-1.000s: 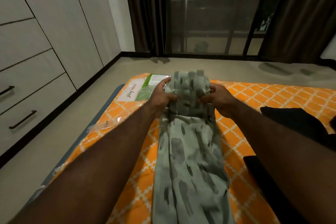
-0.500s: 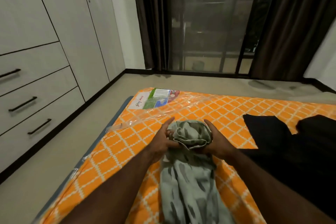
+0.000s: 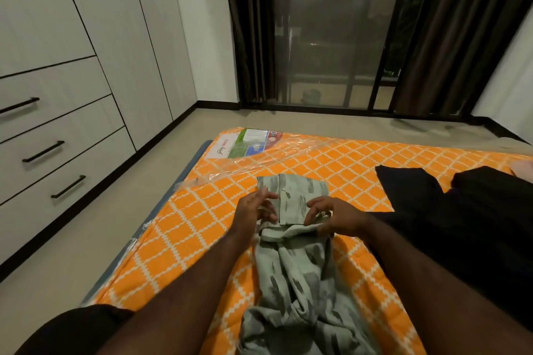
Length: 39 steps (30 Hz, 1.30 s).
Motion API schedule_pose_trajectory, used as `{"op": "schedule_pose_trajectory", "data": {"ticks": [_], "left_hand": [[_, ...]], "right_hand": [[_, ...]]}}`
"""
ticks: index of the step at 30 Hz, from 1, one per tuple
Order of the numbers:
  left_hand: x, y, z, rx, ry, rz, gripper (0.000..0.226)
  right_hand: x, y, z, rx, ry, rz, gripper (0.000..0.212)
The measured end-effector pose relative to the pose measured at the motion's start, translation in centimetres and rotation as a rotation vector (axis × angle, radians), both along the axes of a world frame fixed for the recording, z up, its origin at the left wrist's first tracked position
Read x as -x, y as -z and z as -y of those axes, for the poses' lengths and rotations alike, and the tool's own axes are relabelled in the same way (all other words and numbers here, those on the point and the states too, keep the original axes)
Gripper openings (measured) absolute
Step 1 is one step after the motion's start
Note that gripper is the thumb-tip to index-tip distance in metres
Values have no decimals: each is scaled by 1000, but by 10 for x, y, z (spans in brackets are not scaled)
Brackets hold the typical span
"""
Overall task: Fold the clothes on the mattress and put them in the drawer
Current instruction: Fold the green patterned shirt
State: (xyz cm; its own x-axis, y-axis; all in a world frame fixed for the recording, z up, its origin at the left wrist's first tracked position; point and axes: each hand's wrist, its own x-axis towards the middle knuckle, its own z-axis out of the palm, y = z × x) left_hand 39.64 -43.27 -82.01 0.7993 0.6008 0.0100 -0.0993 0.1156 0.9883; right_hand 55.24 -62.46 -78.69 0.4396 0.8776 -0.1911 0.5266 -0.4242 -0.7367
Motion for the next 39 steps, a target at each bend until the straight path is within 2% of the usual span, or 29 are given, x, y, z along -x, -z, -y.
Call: {"op": "schedule_pose_trajectory", "data": {"ticks": [3,5,6,9,11,13,15,18,21,23,29,39], "left_hand": [[3,7,2,-215,-35,-57,22],[5,15,1,-533,-67,-159,14],[6,19,0,-700,-50,-199,20],[10,24,-2,-1140,155,-299,42],[19,21,2,-1412,336,-488,47],[29,19,5,-1587,476,-676,54],[41,16,4,-1664,532,-770,59],[59,11,-2,-1757,543,-751,69],[77,5,-2,-1855,565,-651,105],[86,3,2,-1893,622,-588,116],[107,4,15,-1892,742,-455,113],[123,-9,31,-1915,846,-492,109]], "right_hand": [[3,4,0,-72,78,-142,18],[8,9,0,-197,217,-230,35],[11,11,-1,-227,272,-232,43],[21,15,-3,-91,227,65,46],[29,18,-6,143,47,334,49],[36,24,-7,395,-137,547,53],[45,27,-3,538,-249,672,67],[64,19,13,585,-280,680,90],[77,21,34,591,-337,755,108],[82,27,45,613,-374,796,114],[94,22,63,678,-481,861,131],[110,15,90,772,-560,960,139]]}}
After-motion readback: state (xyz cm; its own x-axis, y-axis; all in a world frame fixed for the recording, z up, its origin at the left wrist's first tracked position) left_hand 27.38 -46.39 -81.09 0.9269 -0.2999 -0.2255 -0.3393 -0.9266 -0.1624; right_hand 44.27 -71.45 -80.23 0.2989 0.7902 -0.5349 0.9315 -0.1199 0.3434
